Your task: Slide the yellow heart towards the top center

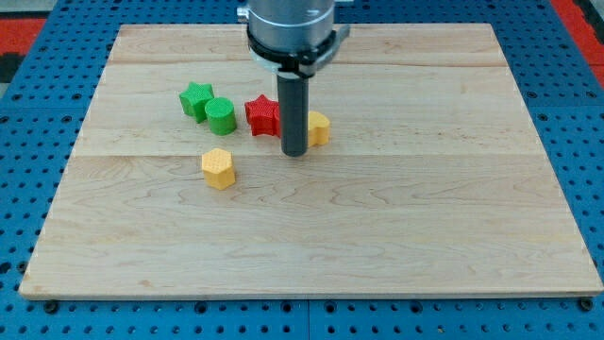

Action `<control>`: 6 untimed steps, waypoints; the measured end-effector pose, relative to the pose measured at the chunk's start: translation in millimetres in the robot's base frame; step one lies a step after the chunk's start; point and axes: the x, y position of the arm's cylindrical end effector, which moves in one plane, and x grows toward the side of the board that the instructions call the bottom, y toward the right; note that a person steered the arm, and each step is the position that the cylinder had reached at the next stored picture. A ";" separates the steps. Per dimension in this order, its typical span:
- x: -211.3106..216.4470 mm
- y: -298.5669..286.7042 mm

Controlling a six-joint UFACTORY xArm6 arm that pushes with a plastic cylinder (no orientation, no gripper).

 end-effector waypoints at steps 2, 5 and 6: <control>-31.8 88.0; -51.5 101.2; -41.1 99.9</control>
